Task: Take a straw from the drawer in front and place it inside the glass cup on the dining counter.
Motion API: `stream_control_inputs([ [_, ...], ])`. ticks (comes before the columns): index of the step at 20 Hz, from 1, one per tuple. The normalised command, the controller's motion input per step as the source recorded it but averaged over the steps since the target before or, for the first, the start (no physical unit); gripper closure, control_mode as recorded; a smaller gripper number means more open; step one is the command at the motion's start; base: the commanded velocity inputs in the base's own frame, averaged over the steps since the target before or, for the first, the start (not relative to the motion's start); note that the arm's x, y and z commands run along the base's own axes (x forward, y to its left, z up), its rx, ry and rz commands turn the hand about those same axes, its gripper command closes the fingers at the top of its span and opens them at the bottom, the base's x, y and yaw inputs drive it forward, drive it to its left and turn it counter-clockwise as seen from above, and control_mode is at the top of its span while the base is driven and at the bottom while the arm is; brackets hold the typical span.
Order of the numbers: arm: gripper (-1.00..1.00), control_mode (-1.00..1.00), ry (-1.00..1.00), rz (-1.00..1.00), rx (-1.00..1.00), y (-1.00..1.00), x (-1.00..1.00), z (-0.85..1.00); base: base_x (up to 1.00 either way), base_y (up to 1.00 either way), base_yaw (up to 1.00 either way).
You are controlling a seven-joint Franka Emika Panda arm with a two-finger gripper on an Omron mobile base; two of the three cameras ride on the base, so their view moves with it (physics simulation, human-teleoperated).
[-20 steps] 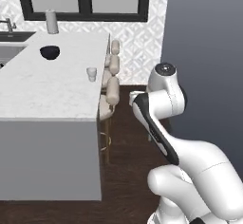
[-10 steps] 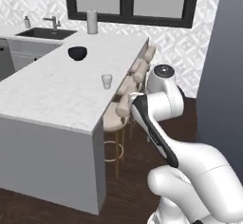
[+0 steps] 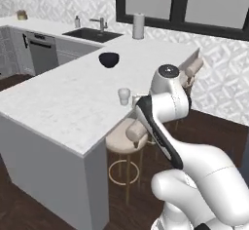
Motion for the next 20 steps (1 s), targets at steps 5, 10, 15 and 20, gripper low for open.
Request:
stream_control_inputs([
  [5,1.00,1.00,0.00,0.00,0.00,0.00,0.00,0.00,0.07,-0.70,0.68],
  [10,1.00,1.00,0.00,0.00,0.00,0.00,0.00,0.00,0.00,-0.78,0.68],
  [15,1.00,1.00,0.00,0.00,0.00,0.00,0.00,0.00,0.00,-0.86,0.64],
  [20,1.00,1.00,0.00,0.00,0.00,0.00,0.00,0.00,0.00,-0.98,0.57],
])
